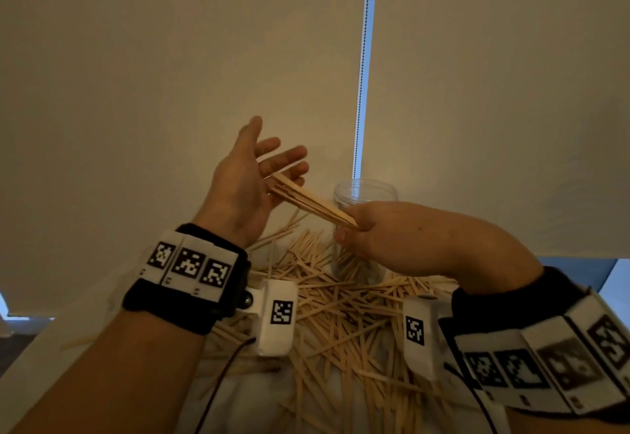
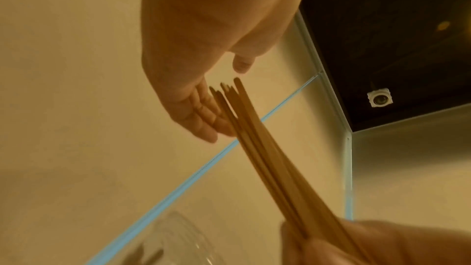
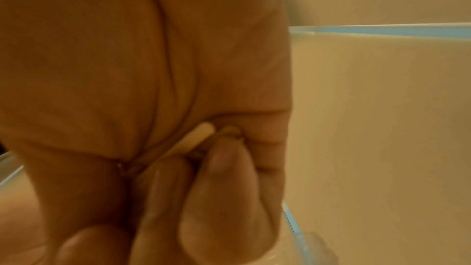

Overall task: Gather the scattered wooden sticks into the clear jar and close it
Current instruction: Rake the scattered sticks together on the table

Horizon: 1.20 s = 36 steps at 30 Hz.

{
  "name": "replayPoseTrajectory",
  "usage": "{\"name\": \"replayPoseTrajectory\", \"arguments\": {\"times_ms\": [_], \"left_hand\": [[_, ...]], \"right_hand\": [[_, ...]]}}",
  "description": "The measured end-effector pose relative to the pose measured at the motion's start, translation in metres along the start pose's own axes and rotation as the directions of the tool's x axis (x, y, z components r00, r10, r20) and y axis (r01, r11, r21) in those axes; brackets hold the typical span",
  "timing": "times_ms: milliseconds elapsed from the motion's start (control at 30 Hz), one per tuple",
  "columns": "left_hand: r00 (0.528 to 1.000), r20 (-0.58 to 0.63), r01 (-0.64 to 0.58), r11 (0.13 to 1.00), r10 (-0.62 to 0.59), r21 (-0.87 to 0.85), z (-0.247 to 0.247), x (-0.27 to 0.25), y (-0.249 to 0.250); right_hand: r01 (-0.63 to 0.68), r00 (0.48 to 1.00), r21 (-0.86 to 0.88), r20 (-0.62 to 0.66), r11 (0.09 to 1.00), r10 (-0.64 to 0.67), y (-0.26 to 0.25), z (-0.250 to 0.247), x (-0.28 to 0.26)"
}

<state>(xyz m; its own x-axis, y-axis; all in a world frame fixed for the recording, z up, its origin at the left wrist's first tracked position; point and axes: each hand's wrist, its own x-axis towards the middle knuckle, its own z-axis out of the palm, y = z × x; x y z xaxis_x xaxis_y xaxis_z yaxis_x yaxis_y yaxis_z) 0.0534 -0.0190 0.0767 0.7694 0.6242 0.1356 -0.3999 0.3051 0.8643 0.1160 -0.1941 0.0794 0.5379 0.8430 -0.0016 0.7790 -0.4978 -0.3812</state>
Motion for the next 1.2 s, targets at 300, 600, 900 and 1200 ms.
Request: {"name": "replayPoseTrajectory", "arguments": {"times_ms": [300, 600, 900, 1200], "left_hand": [[0.959, 0.21, 0.023, 0.794, -0.188, 0.607, 0.01, -0.018, -0.013], [0.955, 0.297, -0.254, 0.573, 0.019, 0.779, 0.001, -0.009, -0.017], [0.974, 0.198, -0.218, 0.703, 0.111, 0.677, -0.01, 0.005, -0.015], [0.942, 0.186, -0.314, 0.54, 0.279, 0.781, -0.012, 0.003, -0.011]], "right_hand": [[-0.015, 0.982, -0.026, -0.189, 1.0, 0.01, -0.001, 0.009, 0.01], [-0.033, 0.982, -0.002, -0.188, 0.999, 0.032, 0.004, 0.016, 0.02], [-0.061, 0.874, -0.285, -0.478, 0.957, -0.087, 0.0, 0.027, 0.026], [0.08, 0.938, 0.017, -0.339, 0.997, -0.069, 0.001, 0.017, 0.02]]}}
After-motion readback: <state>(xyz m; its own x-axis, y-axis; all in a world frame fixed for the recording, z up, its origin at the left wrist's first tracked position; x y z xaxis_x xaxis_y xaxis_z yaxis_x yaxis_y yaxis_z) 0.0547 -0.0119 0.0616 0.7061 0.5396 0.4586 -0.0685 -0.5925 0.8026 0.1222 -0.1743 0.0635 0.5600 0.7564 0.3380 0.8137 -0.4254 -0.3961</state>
